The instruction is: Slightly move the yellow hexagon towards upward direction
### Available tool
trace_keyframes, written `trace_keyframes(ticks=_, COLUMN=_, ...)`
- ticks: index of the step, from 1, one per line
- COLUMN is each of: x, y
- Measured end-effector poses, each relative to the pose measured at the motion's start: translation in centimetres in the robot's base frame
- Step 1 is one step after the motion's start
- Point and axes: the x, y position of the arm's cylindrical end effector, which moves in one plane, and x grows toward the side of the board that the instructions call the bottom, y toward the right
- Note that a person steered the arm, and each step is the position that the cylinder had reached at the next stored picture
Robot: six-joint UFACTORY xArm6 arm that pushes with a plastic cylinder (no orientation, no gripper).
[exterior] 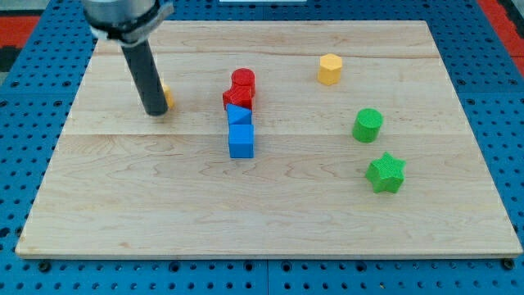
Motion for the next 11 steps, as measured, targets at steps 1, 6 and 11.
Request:
trace_keyframes(ticks=1, x=-4.5, y=0.5)
trace_keyframes(ticks=6, x=-10.1, y=28.0)
trace_keyframes(ticks=11, x=-6.6, y=26.9)
